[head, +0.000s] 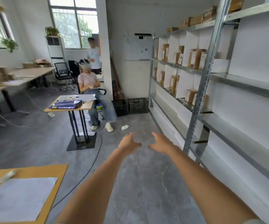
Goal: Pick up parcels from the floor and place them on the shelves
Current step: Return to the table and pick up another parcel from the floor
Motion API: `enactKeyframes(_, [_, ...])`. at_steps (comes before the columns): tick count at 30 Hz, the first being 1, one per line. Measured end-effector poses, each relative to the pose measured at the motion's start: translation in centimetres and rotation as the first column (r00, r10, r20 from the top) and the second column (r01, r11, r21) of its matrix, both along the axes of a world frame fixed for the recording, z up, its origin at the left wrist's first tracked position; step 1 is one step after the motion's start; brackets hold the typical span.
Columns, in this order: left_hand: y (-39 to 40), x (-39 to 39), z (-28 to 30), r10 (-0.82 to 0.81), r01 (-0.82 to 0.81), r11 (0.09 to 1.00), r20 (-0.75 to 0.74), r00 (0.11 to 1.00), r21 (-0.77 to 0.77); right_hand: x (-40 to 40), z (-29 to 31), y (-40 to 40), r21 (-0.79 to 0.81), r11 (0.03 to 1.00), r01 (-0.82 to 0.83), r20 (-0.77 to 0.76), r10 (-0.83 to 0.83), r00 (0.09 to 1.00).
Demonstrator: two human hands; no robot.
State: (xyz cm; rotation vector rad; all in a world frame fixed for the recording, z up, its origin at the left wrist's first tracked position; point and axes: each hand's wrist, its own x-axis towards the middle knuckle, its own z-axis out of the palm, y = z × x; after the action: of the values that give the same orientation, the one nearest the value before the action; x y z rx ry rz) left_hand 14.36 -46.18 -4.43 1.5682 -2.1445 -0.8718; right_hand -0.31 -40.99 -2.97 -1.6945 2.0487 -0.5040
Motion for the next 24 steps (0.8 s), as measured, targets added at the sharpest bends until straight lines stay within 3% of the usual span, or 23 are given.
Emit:
enactKeyframes(12, [-22.9, 2.1, -1.1, 0.280, -0.282, 0.958, 0.043, 0.959, 0.046, 1.4, -1.0, -29.0, 0.000, 0.965, -0.264, 0.064, 0.263, 0.963])
enactKeyframes(19, [-34.0, 7.5, -2.1, 0.475, -0.474, 0.877, -0.006, 0.880, 0.076, 6.5, -2.0, -42.7, 0.070, 0.895, -0.440, -0.011, 0.441, 0.897])
enactKeyframes(24, [-43.3, 12.5, -3.3, 0.578, -0.576, 0.813, 0.007, 0.816, 0.083, 11.8, -4.0, -52.4, 0.091, 0.834, -0.545, -0.165, 0.552, 0.817])
